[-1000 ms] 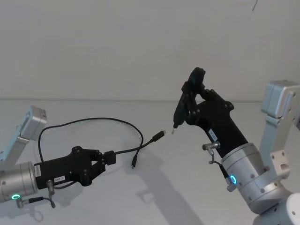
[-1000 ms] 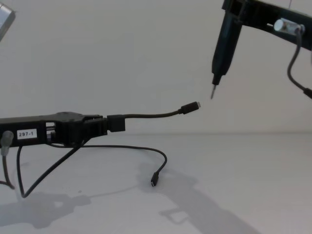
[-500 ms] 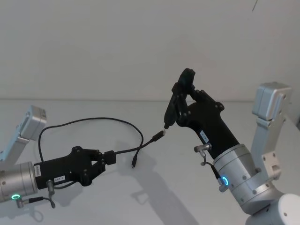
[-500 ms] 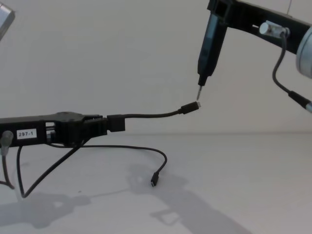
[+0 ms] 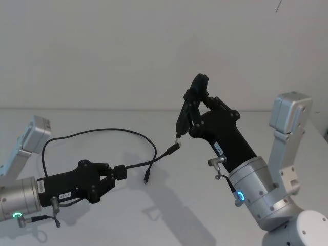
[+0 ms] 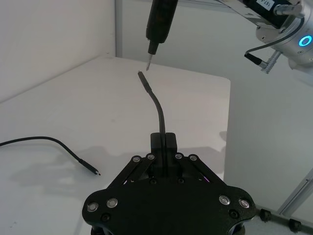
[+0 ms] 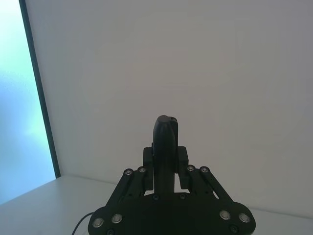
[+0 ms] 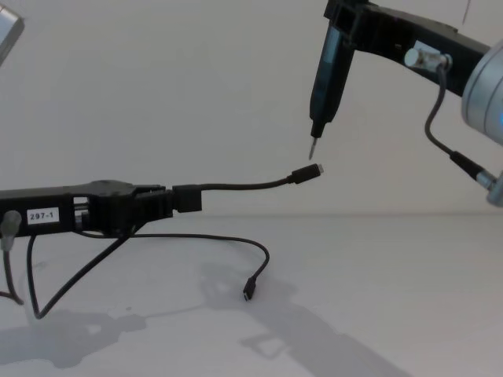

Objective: Pick up the data cable with the one hand.

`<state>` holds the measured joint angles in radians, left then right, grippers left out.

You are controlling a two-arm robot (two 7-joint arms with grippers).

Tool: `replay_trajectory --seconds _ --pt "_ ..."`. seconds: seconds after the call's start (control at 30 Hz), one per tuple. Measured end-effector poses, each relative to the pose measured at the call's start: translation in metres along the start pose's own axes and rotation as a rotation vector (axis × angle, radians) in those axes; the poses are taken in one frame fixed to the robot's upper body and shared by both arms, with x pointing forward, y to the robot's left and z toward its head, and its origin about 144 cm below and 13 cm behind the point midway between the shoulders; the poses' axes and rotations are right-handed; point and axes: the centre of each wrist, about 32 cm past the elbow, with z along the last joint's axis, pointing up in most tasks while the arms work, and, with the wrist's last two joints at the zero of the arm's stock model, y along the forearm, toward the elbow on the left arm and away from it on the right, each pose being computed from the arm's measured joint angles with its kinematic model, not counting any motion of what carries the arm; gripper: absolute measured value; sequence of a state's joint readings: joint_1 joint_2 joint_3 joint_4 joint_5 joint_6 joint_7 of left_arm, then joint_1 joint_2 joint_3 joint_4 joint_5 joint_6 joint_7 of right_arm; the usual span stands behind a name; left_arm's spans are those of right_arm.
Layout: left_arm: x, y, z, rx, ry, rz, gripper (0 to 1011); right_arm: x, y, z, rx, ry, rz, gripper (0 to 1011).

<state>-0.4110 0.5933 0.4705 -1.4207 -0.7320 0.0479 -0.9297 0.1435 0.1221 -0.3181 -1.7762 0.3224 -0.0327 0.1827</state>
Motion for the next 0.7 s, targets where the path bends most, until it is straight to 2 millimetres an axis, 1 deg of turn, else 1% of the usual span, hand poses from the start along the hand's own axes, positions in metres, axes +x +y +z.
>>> replay_trajectory --seconds 0.23,0.7 --pt "0.000 0.000 0.000 0.000 0.000 0.000 47 0.006 0.004 -0.006 0.008 -0.008 0.002 279" --pt "0.000 0.000 0.000 0.000 0.000 0.000 47 0.019 0.005 -0.013 0.007 -0.019 0.006 279"
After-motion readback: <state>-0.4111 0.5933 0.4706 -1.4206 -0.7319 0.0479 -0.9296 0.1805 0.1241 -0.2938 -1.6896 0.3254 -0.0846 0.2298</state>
